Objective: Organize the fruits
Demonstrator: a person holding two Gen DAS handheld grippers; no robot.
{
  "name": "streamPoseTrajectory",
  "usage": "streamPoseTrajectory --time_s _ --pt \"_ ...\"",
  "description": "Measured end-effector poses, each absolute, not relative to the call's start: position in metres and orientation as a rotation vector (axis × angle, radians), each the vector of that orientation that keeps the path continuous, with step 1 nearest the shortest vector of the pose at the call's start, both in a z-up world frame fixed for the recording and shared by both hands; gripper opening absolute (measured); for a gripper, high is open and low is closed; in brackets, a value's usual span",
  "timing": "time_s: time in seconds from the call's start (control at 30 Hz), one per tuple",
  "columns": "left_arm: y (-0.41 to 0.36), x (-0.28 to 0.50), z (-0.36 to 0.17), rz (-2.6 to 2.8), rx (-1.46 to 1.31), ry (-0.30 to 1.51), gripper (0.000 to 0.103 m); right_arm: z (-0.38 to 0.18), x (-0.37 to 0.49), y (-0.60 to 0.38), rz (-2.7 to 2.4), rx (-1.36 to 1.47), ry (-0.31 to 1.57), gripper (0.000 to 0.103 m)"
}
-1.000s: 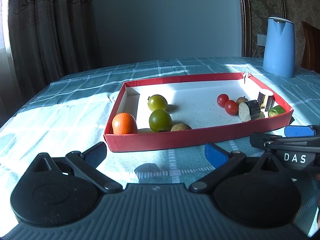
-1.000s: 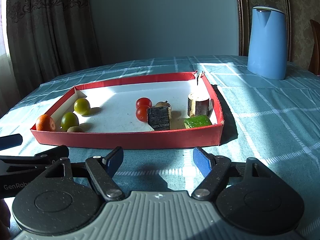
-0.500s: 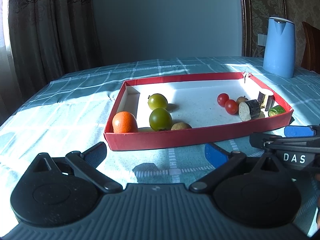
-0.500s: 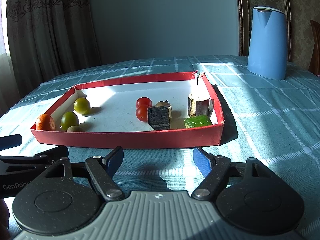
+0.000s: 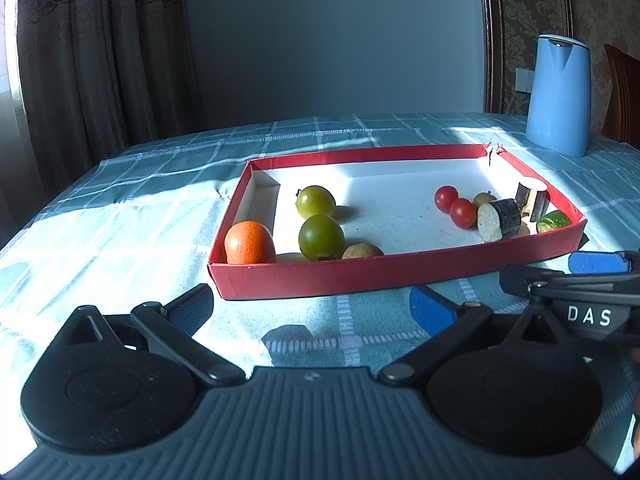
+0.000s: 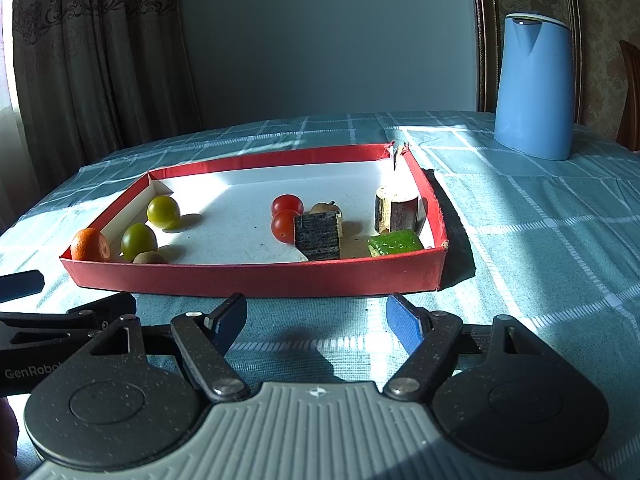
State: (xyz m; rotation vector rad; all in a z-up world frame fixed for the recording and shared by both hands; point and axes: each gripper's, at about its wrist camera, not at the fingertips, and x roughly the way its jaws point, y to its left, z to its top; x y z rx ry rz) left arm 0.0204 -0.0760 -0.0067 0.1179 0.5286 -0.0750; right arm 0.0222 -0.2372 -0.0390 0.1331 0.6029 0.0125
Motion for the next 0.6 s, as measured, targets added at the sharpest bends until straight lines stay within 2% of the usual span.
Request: streamPoseTrajectory --time_s 0.6 --pt "-0.0762 0.0197 -0.007 -0.062 0.127 0.522 0.103 -0.0397 0.0221 -0.2371 0.014 0.128 0.605 0.077"
